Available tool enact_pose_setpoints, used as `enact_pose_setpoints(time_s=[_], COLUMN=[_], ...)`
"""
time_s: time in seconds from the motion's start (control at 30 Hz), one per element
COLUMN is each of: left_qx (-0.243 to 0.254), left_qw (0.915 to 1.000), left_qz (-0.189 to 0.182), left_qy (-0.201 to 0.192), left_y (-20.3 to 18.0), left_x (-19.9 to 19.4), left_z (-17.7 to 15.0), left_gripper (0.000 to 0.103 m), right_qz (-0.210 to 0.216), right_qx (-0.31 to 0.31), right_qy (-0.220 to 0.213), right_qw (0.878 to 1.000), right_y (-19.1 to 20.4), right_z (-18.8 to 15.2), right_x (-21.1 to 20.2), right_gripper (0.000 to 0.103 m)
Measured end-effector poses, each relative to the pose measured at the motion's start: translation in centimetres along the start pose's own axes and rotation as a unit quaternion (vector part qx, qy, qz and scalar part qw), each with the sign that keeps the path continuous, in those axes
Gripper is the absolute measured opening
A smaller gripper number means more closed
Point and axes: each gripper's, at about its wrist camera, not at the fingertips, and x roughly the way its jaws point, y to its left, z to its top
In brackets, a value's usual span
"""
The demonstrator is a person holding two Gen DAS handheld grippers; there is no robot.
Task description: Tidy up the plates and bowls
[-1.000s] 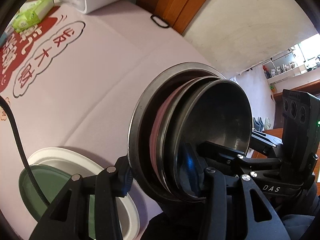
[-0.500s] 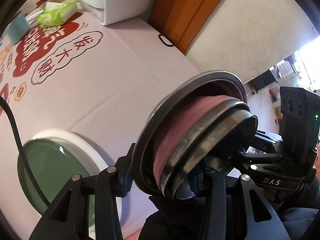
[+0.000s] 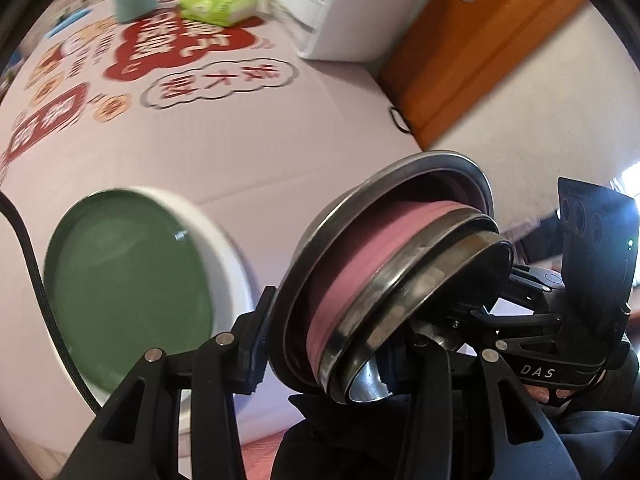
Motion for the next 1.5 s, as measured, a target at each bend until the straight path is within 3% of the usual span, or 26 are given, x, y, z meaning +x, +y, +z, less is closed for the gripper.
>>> enact_pose_setpoints(time_s=[0.27,0.77,1.17,1.5], left_qx=[-0.057,-0.074,-0.036,0.037], left_qw=[0.9981,0.9967,0.9985,0.9970], left_qz=[0.018,0.031,0.023,0.015], left_qy=[-0.018,-0.011,0.034,0.066], left_y=[4.0,11.3,15.4,17.1], left_x=[-2.1,-5.1,-4.3,-2.3], left_z=[-1.7,-3.7,-3.4,-0.6], left_gripper=[0.042,0.042,0.042,0.042], right_qz=[0.024,0.035,0.022,-0.027], right_qx=[-0.048,-0.052,0.010,0.089], right_qy=[0.031,0.044,0.035,-0.016], right_qw=[0.998,0.997,0.999,0.996], right_y=[3.4,10.3,12.6,13.0], right_z=[1.3,2.3,1.0,0.8], right_x=[2.5,7.7,10.4,11.7], right_gripper=[0.041,0.041,0.041,0.041])
